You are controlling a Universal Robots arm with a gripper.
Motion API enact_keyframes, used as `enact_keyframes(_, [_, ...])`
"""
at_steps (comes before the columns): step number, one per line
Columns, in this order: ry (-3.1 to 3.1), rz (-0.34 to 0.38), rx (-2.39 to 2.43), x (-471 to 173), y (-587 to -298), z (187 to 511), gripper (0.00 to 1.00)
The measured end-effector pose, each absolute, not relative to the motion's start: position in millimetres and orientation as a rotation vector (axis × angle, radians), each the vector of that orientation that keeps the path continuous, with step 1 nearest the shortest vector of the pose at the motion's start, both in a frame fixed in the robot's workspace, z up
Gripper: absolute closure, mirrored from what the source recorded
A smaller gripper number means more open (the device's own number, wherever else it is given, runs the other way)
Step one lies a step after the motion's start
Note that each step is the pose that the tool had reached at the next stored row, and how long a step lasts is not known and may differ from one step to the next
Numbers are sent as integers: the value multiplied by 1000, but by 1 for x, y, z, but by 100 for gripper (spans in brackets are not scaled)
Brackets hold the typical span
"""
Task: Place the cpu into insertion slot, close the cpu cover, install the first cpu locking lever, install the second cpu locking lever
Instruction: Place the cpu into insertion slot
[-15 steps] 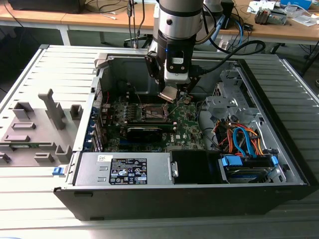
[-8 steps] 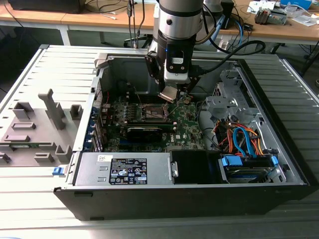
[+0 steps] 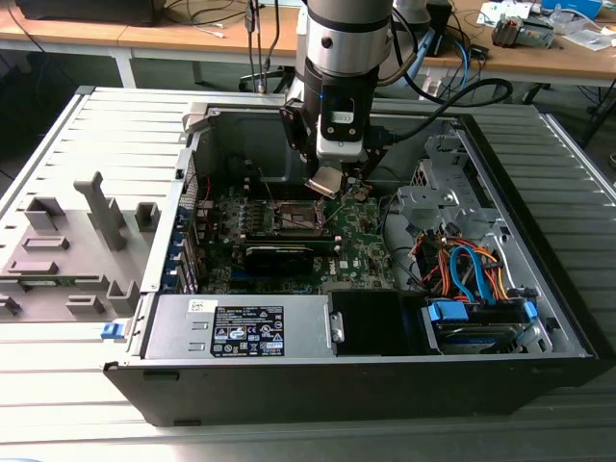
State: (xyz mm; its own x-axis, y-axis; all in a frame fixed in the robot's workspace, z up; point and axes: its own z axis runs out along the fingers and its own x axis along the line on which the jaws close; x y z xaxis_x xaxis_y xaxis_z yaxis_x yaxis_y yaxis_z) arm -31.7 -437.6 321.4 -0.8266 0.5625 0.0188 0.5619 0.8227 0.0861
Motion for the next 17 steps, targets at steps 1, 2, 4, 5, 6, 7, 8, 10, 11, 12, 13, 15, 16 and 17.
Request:
enact_keyframes(1, [2992,138,923,-32,-438,321,45])
enact_keyframes(2, [2992,138,924,-32,-438,321,45])
enact_keyframes(4, [2991,138,926,-32,-438,321,45])
enact_keyframes(5, [2991,138,927,-32,-438,321,45])
enact_keyframes(6, [2991,138,927,-32,-438,321,45])
enact_keyframes(7, [2990,138,928,-32,-438,321,45])
enact_keyframes(8, [2990,138,929,-32,-438,321,45])
enact_keyframes(10, [2989,138,930,-32,-438,321,45])
enact_keyframes(11, [2989,138,931,-32,-438,321,45])
enact_keyframes(12, [2989,138,932,-32,-438,321,45])
enact_keyframes(13, [2989,138,933,-32,-438,321,45])
enact_keyframes(15, [2988,138,935,-32,-438,321,45])
enact_keyframes(16, [2988,138,936,-32,-438,321,45])
enact_keyframes(17, [2987,138,936,-32,-438,321,45])
